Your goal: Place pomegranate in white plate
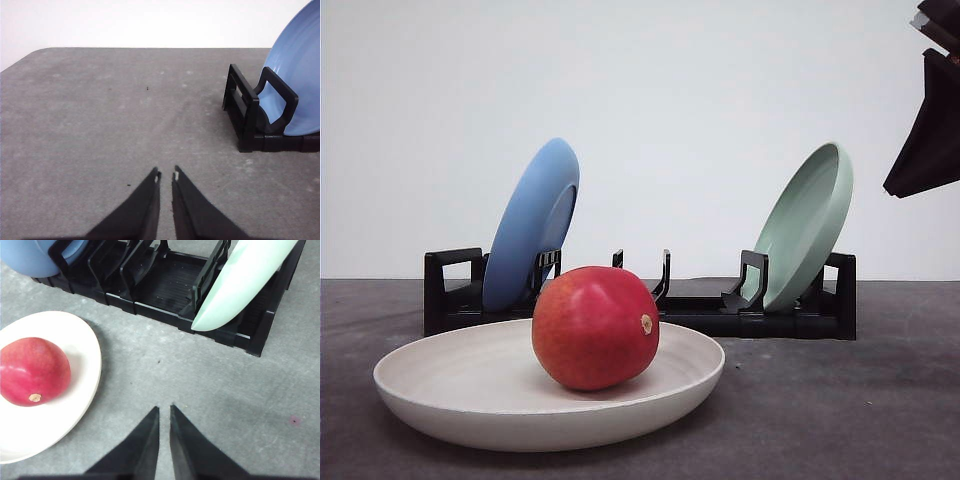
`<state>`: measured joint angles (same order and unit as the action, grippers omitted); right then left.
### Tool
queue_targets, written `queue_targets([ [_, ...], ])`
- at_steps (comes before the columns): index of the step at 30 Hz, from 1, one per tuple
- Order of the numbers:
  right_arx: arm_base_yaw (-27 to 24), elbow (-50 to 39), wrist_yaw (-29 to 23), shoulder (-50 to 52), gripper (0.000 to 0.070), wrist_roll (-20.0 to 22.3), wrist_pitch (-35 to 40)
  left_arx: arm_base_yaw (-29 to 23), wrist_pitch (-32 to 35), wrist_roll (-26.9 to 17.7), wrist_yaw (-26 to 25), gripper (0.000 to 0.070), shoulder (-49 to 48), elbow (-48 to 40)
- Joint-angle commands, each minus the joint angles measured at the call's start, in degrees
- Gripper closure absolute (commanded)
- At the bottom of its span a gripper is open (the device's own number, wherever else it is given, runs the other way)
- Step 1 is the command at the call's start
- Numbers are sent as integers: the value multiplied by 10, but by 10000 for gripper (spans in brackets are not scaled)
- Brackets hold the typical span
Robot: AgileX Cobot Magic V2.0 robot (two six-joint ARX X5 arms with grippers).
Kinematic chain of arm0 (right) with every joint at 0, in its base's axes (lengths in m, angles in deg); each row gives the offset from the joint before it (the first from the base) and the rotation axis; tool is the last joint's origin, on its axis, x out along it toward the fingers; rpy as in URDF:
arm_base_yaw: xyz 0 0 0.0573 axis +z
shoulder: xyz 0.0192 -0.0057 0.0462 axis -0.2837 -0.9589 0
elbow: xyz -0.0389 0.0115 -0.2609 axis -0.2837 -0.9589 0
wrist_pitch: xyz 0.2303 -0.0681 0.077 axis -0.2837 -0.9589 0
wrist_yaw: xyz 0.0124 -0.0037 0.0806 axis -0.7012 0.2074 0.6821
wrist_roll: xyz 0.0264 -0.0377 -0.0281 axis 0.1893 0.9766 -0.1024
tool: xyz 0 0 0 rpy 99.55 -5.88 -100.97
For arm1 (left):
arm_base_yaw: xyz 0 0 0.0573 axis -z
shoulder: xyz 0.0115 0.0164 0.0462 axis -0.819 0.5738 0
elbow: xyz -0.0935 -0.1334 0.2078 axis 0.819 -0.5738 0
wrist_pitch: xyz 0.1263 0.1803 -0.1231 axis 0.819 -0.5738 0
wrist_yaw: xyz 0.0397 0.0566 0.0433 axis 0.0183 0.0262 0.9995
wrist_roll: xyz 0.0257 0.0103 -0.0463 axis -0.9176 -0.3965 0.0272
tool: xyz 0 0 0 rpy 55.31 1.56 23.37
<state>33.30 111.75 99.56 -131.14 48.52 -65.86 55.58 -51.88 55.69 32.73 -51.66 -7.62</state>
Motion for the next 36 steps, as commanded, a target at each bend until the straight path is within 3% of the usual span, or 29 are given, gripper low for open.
queue_targets([
  [1, 2, 2, 0, -5, 667, 3, 6, -1, 0, 0, -3, 674, -1, -6],
  [5, 2, 2, -1, -3, 667, 4, 5, -1, 0, 0, -3, 674, -1, -6],
  [8, 1, 0, -26, 24, 667, 57, 1, -1, 0, 0, -3, 674, -1, -6],
  [11, -5, -16, -64, 74, 667, 65, 3, -1, 0, 0, -3, 674, -1, -6],
  [17, -45, -100, -116, 220, 667, 62, 40, -1, 0, 0, -3, 674, -1, -6],
  [24, -107, -218, -123, 371, 667, 58, 124, -1, 0, 0, -3, 674, -1, -6],
  [29, -137, -282, -175, 434, 667, 32, 164, -1, 0, 0, -3, 674, -1, -6],
  [36, -154, -329, -177, 489, 667, 28, 171, -1, 0, 0, -3, 674, -1, -6],
])
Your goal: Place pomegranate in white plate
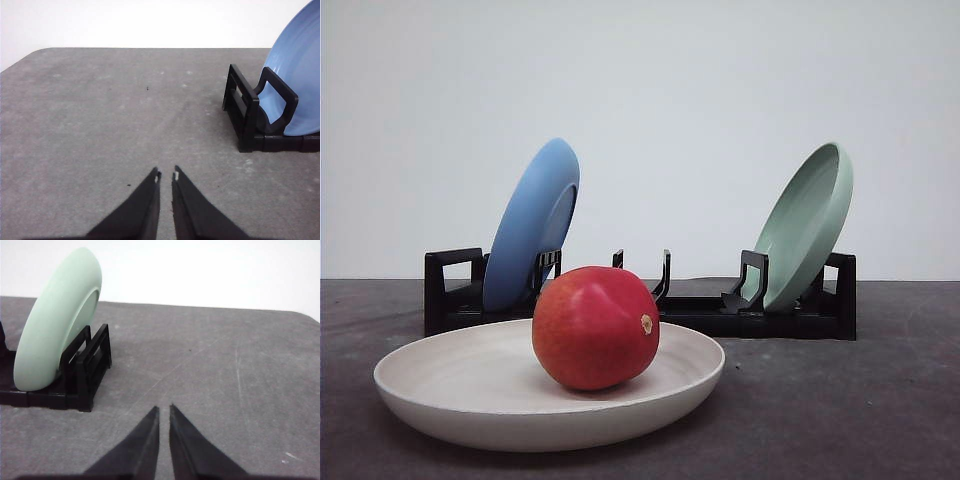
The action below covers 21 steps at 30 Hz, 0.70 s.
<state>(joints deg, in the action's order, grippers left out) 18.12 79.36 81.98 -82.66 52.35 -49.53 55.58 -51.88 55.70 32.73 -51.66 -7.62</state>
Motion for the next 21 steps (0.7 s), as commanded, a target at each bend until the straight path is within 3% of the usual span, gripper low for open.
queue_targets([
  [1, -5, -11, -1, 11, 667, -11, 9, -1, 0, 0, -3, 674, -1, -6],
  [21, -17, -16, -1, 13, 667, -16, 6, -1, 0, 0, -3, 674, -1, -6],
])
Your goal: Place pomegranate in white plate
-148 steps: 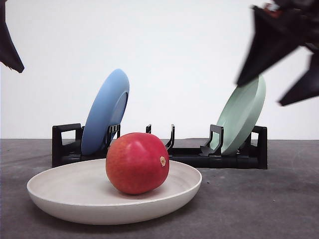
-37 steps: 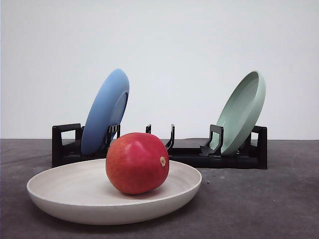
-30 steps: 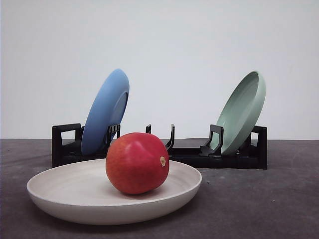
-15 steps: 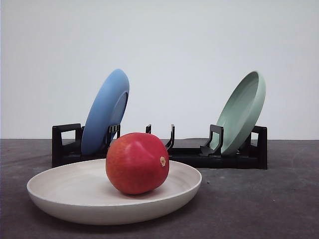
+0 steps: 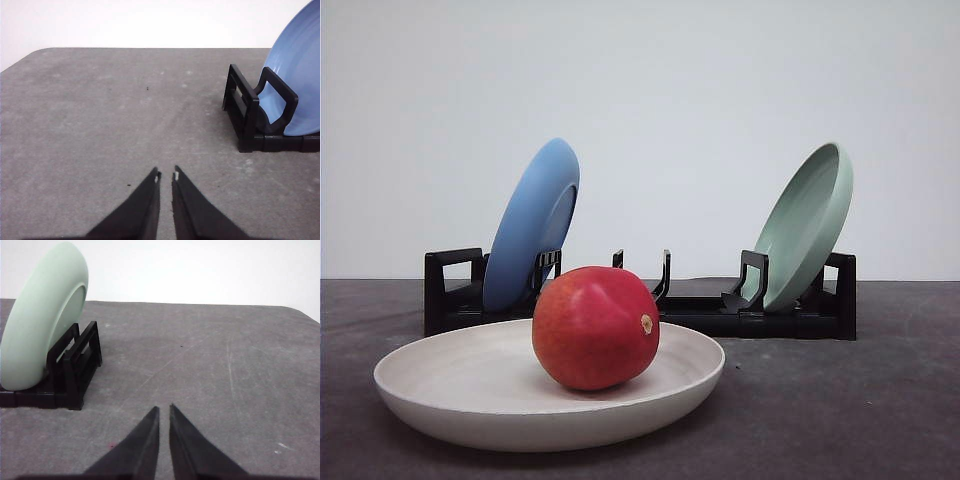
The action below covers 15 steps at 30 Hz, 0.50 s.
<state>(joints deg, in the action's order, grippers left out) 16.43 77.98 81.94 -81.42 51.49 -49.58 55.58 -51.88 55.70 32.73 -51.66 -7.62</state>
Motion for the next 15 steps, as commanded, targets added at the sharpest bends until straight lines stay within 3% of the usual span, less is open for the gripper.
queue_targets([
  [1, 0, -2, 0, 0, 667, -7, 6, -1, 0, 0, -3, 674, -1, -6],
  [15, 0, -2, 0, 0, 667, -7, 6, -1, 0, 0, -3, 674, -1, -6],
])
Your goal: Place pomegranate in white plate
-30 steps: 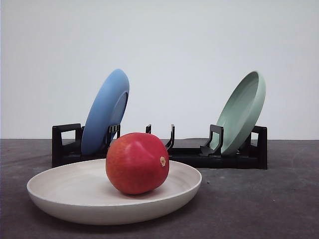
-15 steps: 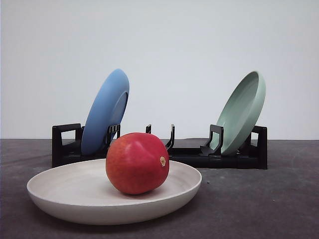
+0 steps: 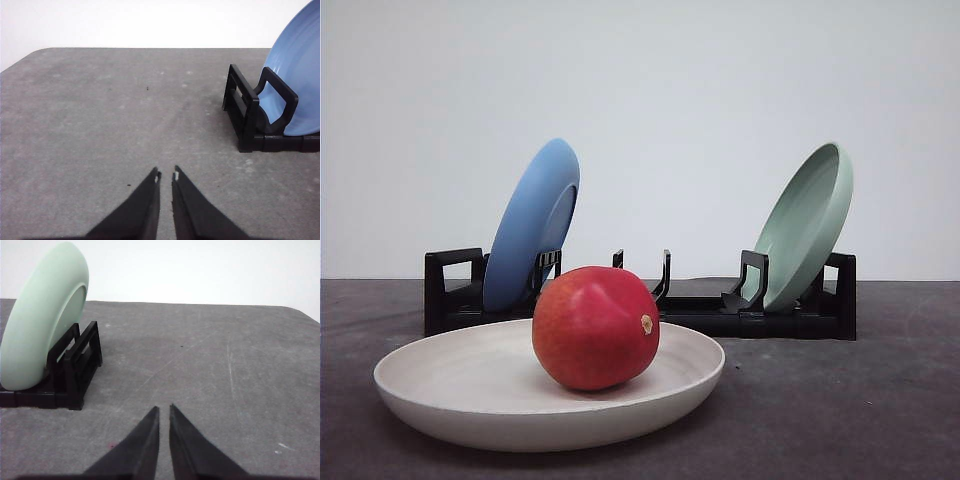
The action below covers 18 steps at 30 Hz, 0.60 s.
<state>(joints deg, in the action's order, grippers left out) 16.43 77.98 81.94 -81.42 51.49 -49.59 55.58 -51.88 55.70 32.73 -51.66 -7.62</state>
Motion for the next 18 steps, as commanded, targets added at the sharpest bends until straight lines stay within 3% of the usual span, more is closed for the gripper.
queue_targets([
  [1, 0, -2, 0, 0, 667, -7, 6, -1, 0, 0, -3, 674, -1, -6],
  [18, 0, -2, 0, 0, 667, -7, 6, -1, 0, 0, -3, 674, -1, -6],
])
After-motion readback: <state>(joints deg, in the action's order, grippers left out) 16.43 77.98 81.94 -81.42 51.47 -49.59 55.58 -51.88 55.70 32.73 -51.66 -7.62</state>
